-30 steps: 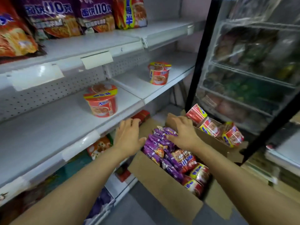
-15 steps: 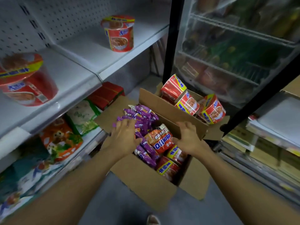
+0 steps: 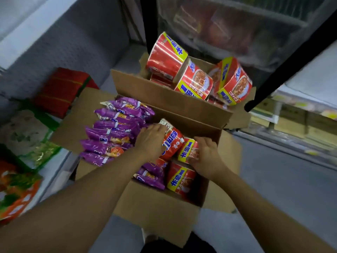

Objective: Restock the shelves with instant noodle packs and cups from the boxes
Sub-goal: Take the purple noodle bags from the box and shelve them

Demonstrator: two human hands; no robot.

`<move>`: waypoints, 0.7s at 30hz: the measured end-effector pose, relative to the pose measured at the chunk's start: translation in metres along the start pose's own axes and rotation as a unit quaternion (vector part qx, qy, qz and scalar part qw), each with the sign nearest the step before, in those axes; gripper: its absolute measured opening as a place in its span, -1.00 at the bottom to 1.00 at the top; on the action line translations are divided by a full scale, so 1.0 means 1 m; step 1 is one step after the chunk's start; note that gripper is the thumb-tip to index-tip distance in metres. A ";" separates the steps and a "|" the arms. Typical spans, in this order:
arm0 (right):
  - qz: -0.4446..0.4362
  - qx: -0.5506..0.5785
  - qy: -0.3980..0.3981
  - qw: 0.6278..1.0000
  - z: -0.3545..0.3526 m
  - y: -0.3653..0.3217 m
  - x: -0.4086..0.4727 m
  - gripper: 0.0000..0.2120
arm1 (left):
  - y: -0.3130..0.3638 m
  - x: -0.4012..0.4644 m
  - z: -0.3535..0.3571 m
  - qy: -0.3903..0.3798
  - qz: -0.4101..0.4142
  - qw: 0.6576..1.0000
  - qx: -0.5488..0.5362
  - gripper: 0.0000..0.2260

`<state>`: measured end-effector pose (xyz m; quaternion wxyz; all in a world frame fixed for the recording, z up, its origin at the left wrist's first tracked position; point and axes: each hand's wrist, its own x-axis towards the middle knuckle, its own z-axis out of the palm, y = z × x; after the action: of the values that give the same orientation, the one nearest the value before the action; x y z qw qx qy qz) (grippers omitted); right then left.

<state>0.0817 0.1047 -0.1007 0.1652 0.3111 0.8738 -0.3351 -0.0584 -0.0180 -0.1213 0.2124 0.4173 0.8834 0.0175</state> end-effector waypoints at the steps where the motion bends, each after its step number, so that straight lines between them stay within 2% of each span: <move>1: 0.008 0.008 0.000 1.000 0.007 0.005 0.006 -0.32 | -0.002 0.012 0.007 -0.005 0.013 1.000 0.013 -0.46; 5: 0.029 0.049 -0.004 0.998 0.033 0.018 0.030 -0.31 | -0.012 0.056 0.034 -0.030 0.067 0.994 0.076 -0.42; 12: 0.021 0.072 0.043 0.996 0.071 0.036 0.063 -0.31 | -0.018 0.105 0.068 -0.077 0.145 0.970 0.178 -0.35; 17: 0.029 0.088 0.044 0.995 0.082 0.042 0.072 -0.35 | -0.017 0.122 0.083 -0.080 0.142 0.953 0.256 -0.33; 21: 0.037 0.095 0.044 0.994 0.088 0.047 0.072 -0.33 | -0.016 0.126 0.082 -0.052 0.142 0.941 0.304 -0.46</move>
<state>0.0658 0.1024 -0.2224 0.1089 0.3715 0.8327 -0.3960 -0.1085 0.0531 -0.2450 0.1166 0.5833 0.7661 -0.2436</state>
